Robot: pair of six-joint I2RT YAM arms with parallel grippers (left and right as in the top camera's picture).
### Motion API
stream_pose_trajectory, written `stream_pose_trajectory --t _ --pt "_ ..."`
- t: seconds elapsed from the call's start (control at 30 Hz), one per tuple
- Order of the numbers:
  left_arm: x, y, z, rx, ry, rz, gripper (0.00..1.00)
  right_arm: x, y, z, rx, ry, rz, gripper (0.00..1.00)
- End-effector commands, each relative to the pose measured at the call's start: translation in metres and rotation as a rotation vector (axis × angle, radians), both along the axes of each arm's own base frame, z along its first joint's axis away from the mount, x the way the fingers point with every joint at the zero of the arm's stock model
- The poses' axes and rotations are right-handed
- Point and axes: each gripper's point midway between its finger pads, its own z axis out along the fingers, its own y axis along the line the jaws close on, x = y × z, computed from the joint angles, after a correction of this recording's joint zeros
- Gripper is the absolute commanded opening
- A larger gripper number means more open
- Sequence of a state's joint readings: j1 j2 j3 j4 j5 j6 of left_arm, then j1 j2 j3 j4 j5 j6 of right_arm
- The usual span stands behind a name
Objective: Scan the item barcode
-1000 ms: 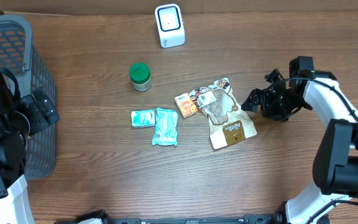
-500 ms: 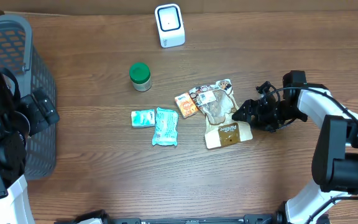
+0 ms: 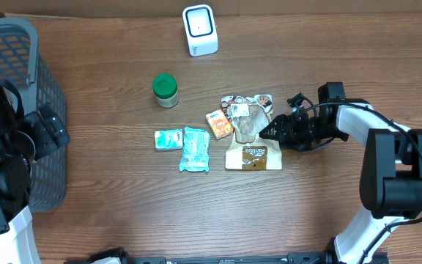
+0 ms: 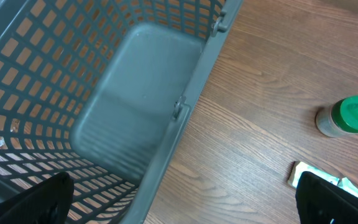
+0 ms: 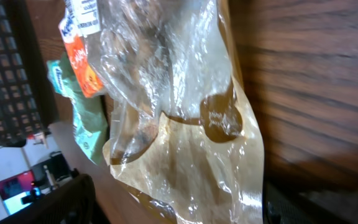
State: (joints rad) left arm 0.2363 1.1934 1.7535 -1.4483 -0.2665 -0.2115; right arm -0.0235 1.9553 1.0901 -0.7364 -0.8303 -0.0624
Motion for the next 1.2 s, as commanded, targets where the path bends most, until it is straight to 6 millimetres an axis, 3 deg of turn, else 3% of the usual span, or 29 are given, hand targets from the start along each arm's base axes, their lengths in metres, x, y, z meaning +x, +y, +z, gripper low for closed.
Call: stream_pose_trajectory --t 0.0,0.27,0.47,0.73,1.17 --pt "-0.003 0.002 0.010 0.004 -0.038 0.027 1.00 -0.007 -0.001 -0.026 -0.042 0.057 0.002 0.84" --pt "-0.003 0.002 0.010 0.004 -0.038 0.027 1.00 0.011 0.001 -0.039 -0.021 0.008 -0.022 0.83" --pt "-0.003 0.002 0.010 0.004 -0.038 0.027 1.00 0.013 0.011 -0.045 0.022 -0.002 -0.004 0.81" --pt "-0.003 0.002 0.010 0.004 -0.038 0.027 1.00 0.011 0.048 -0.043 0.027 -0.073 0.102 0.73" --pt "-0.003 0.002 0.010 0.003 -0.037 0.027 1.00 0.012 0.088 -0.035 0.047 -0.172 0.217 0.69"
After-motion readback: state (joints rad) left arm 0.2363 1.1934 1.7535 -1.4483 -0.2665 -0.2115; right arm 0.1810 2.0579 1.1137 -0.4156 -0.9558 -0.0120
